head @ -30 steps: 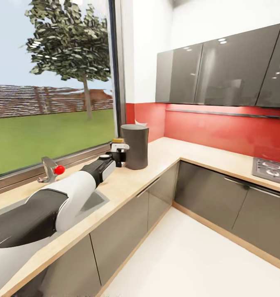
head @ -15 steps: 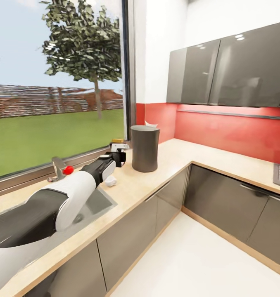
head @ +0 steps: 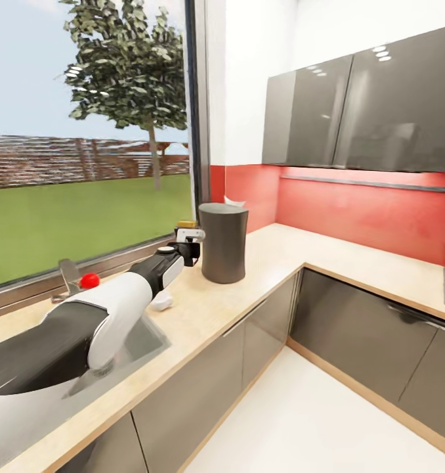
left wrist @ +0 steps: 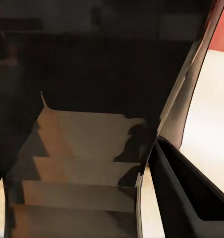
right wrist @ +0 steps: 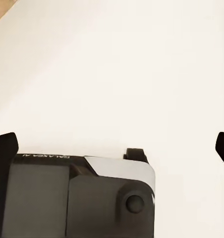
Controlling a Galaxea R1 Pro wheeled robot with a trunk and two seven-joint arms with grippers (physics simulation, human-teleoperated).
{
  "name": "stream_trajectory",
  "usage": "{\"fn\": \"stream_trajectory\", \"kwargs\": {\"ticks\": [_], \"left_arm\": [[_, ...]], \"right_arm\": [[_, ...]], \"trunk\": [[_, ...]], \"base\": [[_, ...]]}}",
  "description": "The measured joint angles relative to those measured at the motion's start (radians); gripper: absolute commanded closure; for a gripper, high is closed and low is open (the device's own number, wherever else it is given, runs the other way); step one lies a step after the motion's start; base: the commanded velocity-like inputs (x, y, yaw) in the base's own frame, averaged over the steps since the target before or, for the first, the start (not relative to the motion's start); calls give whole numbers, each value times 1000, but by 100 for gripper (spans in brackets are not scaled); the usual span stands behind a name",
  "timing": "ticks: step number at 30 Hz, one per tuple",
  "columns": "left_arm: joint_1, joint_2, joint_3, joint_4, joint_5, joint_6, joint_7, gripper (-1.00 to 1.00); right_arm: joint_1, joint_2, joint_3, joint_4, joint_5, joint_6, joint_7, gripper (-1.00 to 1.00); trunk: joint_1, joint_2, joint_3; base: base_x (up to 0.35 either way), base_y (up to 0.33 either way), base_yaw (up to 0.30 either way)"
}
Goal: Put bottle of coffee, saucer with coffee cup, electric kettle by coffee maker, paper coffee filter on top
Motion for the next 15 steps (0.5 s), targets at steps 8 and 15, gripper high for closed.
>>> {"fn": "stream_trajectory", "kwargs": {"ticks": [8, 15], "left_arm": [[0, 0, 0, 21, 1, -1, 0, 100], [-1, 0, -1, 29, 1, -4, 0, 100]], "right_arm": [[0, 1, 2, 0, -1, 1, -1, -100], [0, 1, 1, -1, -1, 3, 0, -100]], "trunk": [[0, 0, -3], [0, 0, -12]], "base": [[62, -178, 142], [5, -17, 83]]}}
